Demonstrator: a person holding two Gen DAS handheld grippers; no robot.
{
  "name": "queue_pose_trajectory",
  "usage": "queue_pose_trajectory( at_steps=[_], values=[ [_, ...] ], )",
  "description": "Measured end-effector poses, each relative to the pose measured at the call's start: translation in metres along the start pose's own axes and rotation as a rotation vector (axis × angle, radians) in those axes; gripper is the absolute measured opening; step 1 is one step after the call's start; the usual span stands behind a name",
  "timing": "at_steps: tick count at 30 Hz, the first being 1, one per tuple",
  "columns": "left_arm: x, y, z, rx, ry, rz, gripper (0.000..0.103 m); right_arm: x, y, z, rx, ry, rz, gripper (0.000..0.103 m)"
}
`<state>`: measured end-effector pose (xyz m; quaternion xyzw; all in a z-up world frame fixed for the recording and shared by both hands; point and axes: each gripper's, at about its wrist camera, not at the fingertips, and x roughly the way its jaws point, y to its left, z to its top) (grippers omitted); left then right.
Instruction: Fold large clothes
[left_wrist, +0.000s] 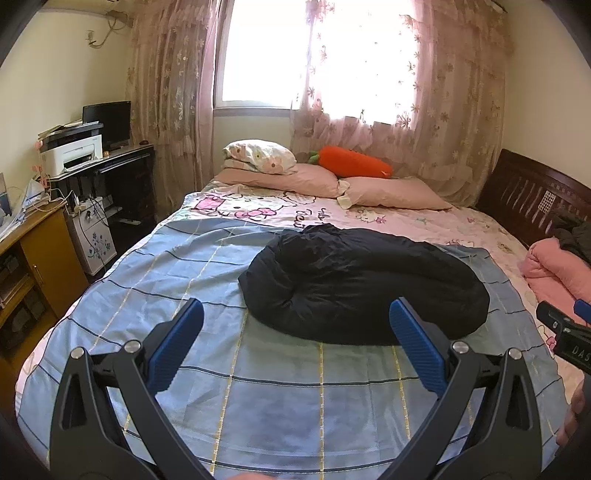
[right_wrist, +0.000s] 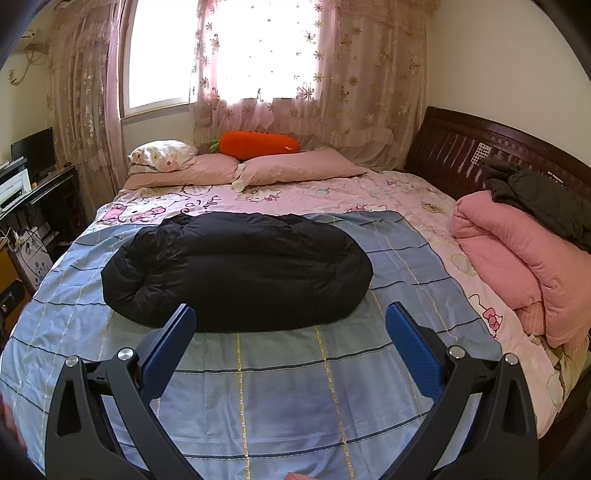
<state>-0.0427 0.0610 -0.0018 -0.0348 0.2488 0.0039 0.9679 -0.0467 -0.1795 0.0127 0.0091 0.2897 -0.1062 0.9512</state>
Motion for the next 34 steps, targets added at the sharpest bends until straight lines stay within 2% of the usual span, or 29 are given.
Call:
queue_pose_trajectory(
  at_steps=[19,34],
  values=[
    [0.004,0.000,-0.002,-0.020,0.005,-0.020,0.101,0.002,-0.003,0.001,-0.001,0.014,0.013,0.102],
    [0.012,-0.008,-0.004,0.033,0.006,0.005,0.101,0.006,0.000,0.000,-0.013,0.025,0.028,0.102]
  ],
)
